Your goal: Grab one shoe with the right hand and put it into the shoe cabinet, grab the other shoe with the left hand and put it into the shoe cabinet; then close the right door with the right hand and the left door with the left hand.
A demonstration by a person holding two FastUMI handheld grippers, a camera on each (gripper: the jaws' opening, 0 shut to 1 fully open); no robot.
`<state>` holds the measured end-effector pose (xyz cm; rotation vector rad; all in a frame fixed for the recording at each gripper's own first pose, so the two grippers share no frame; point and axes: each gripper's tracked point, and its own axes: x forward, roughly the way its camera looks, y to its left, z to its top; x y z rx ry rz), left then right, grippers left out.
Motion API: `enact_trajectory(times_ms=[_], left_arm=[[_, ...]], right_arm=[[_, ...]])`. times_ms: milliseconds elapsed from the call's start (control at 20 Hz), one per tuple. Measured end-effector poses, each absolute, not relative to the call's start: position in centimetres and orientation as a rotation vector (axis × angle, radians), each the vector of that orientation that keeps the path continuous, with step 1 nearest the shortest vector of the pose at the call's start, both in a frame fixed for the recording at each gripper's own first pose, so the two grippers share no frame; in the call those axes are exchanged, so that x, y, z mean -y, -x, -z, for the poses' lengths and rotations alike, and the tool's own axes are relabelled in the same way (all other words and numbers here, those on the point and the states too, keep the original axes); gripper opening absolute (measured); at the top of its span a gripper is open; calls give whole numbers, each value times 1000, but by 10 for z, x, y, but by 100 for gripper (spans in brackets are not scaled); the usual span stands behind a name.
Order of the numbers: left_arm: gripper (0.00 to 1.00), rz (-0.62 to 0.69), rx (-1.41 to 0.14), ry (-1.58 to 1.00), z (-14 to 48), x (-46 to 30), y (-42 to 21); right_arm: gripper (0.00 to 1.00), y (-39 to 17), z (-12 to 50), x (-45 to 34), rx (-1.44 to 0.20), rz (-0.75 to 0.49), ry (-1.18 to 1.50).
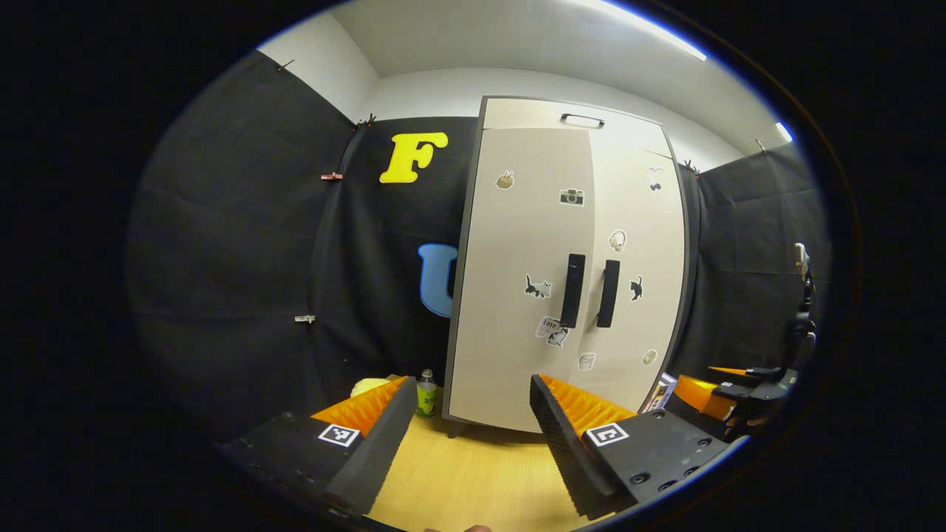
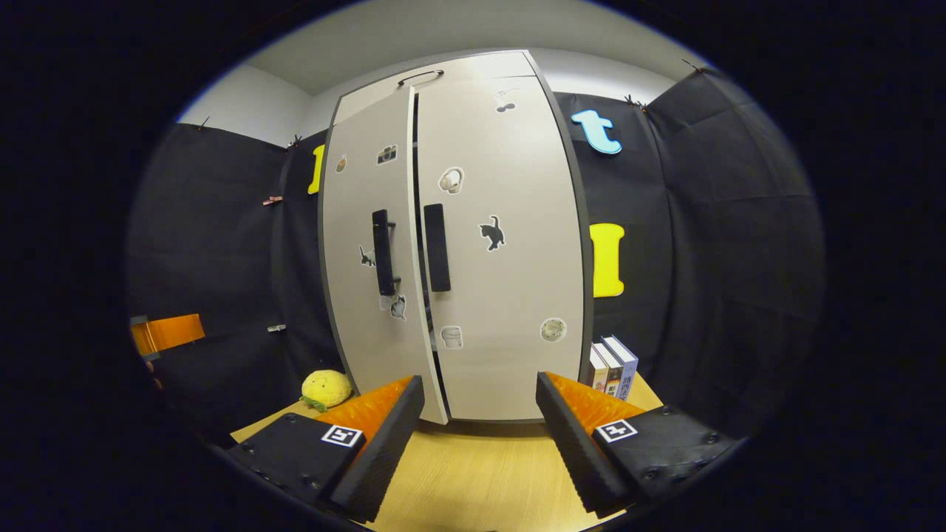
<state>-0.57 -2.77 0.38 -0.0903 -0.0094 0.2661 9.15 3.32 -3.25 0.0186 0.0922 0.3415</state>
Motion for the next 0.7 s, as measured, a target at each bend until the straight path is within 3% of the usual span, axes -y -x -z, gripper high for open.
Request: enact_trajectory(times_ms=[700], left_arm=[[95,-218,-25,104,24,10,18]], right_arm=[[98,-60,24,-55,-56,-333,-10]])
